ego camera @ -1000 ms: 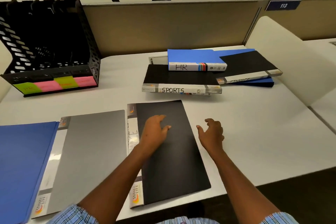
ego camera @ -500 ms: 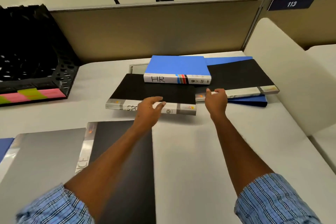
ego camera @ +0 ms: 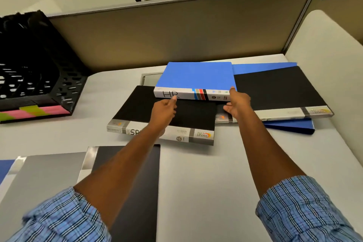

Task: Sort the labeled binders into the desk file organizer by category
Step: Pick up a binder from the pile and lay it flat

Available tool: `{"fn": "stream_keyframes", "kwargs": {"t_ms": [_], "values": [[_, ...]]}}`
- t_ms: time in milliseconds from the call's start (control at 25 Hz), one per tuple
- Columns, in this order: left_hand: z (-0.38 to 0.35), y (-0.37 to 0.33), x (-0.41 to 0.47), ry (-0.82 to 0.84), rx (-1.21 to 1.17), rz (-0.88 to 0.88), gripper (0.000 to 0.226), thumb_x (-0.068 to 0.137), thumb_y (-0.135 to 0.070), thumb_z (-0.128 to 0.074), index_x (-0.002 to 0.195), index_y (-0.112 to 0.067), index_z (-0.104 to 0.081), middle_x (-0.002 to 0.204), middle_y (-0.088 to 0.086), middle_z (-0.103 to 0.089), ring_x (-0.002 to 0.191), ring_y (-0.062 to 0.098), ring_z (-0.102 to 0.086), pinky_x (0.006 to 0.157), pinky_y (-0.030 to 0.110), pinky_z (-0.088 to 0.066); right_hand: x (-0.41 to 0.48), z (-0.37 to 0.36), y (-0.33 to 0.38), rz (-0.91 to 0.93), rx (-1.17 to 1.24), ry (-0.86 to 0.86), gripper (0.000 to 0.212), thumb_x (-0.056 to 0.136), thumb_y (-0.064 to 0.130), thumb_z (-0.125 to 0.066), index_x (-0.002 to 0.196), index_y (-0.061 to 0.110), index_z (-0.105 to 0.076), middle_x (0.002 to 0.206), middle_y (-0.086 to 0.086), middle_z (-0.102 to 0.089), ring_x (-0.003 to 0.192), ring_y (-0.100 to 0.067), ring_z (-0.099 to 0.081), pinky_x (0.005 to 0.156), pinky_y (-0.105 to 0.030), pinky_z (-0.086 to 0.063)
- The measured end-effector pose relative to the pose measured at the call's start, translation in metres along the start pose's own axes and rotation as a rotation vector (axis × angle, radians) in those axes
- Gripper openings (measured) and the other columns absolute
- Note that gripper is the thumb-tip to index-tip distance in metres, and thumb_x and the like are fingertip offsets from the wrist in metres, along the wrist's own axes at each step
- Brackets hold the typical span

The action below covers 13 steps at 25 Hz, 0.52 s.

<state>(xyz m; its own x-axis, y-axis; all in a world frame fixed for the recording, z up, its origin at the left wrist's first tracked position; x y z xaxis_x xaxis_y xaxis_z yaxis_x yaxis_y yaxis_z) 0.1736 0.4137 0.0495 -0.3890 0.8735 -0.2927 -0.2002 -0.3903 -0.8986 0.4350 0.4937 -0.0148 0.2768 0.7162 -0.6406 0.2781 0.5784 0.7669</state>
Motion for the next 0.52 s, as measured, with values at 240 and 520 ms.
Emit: {"fn": "stream_keyframes", "kwargs": {"t_ms": [240,520], "values": [[-0.012,0.015,0.009,0.040,-0.049,0.082,0.029,0.094,-0.037,-0.051,0.101,-0.010,-0.061,0.104,0.011,-0.066,0.094,0.022,-0.066,0.086,0.034,-0.056,0.020,-0.009,-0.006,-0.004,0.068,-0.016,0.056,0.089,0.041,-0.065,0.131,0.012,-0.041,0.116,-0.013,-0.062,0.101,-0.025,-0.066,0.074,-0.035,-0.060],[-0.004,0.012,0.000,0.061,-0.094,0.083,0.039,0.094,-0.039,-0.051,0.113,-0.006,-0.059,0.107,0.011,-0.065,0.094,0.022,-0.067,0.084,0.032,-0.057,0.000,-0.016,0.011,0.118,0.243,0.007,0.047,0.081,0.024,-0.076,0.114,0.004,-0.050,0.108,-0.016,-0.065,0.090,-0.028,-0.069,0.065,-0.038,-0.062]]}}
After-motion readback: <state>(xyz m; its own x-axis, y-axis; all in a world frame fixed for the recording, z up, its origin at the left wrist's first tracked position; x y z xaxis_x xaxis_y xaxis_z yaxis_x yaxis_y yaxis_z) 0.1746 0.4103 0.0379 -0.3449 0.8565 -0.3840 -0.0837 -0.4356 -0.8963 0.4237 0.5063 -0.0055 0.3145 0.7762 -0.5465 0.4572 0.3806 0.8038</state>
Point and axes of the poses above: each hand's wrist, its own x-axis towards the middle knuckle, its own z-axis out of the back of the hand, y = z × x, the point moved 8 cm from there along x, towards the middle knuckle
